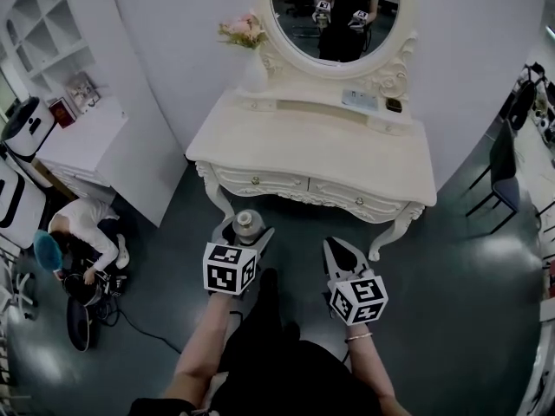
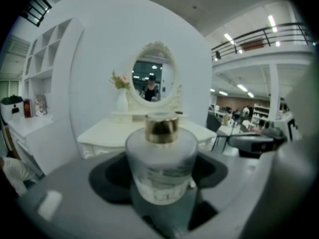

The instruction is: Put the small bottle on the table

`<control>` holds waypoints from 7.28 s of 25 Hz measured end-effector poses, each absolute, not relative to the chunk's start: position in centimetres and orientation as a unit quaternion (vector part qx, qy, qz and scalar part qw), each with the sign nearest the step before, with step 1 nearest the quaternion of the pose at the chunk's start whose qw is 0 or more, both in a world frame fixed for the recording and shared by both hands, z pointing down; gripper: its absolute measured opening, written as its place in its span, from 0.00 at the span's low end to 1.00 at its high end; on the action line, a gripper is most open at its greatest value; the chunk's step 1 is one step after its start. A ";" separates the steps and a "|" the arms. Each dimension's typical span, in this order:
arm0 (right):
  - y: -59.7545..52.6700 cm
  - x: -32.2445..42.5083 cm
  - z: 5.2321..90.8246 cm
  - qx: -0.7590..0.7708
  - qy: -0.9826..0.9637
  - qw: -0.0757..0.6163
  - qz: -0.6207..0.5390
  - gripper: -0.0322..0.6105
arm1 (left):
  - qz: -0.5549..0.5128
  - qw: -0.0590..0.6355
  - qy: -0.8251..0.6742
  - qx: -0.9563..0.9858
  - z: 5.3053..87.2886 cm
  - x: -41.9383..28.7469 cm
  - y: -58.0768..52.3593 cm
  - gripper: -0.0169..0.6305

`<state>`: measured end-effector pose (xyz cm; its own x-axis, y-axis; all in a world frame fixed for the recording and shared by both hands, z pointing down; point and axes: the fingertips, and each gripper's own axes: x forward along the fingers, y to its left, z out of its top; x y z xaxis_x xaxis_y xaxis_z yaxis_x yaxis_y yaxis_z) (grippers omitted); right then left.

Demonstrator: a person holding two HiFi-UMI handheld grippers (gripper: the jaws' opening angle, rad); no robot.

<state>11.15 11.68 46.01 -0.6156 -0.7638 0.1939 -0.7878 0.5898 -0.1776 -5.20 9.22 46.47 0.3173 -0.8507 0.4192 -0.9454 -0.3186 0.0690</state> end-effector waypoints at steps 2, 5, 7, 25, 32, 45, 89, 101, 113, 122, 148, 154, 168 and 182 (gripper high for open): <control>10.8 11.3 46.0 0.441 -0.888 0.047 0.123 0.06 | 0.155 0.151 -0.561 0.799 46.5 -5.3 8.1 0.55; 9.2 11.1 46.4 0.446 -0.885 0.047 0.125 0.06 | 0.156 0.152 -0.557 0.801 47.1 -5.4 6.3 0.55; 7.9 10.8 46.7 0.447 -0.884 0.049 0.127 0.06 | 0.158 0.155 -0.553 0.803 47.6 -5.6 4.7 0.55; -10.0 4.7 47.1 0.470 -0.869 0.069 0.135 0.06 | 0.170 0.159 -0.523 0.820 48.9 -11.1 -15.7 0.55; -14.7 3.4 47.2 0.488 -0.858 0.075 0.141 0.06 | 0.172 0.156 -0.505 0.831 48.9 -11.7 -22.4 0.55; -19.8 5.6 47.1 0.518 -0.841 0.070 0.143 0.06 | 0.184 0.143 -0.492 0.839 50.8 -8.8 -31.8 0.55; -28.9 12.4 49.7 0.537 -0.821 0.083 0.174 0.06 | 0.227 0.152 -0.467 0.841 58.7 0.6 -43.7 0.55; -28.8 12.6 49.7 0.540 -0.819 0.080 0.176 0.06 | 0.250 0.123 -0.463 0.841 59.1 1.3 -44.3 0.55; -27.5 12.0 49.2 0.537 -0.822 0.076 0.172 0.06 | 0.262 0.128 -0.465 0.836 58.9 0.7 -43.3 0.56; -26.1 10.8 48.2 0.534 -0.827 0.073 0.159 0.06 | 0.237 0.125 -0.469 0.841 56.6 -1.7 -39.7 0.50; -20.6 7.0 45.5 0.531 -0.837 0.045 0.123 0.06 | 0.181 0.112 -0.508 0.835 48.9 -9.2 -28.1 0.10; -19.6 6.6 45.0 0.528 -0.840 0.041 0.116 0.06 | 0.147 0.113 -0.520 0.834 47.1 -10.4 -26.3 0.04; -19.4 5.5 44.4 0.525 -0.844 0.044 0.099 0.06 | 0.120 0.125 -0.533 0.828 46.4 -12.9 -24.2 0.04; -19.9 5.9 44.7 0.537 -0.836 0.048 0.101 0.05 | 0.094 0.138 -0.538 0.826 46.0 -13.8 -24.8 0.04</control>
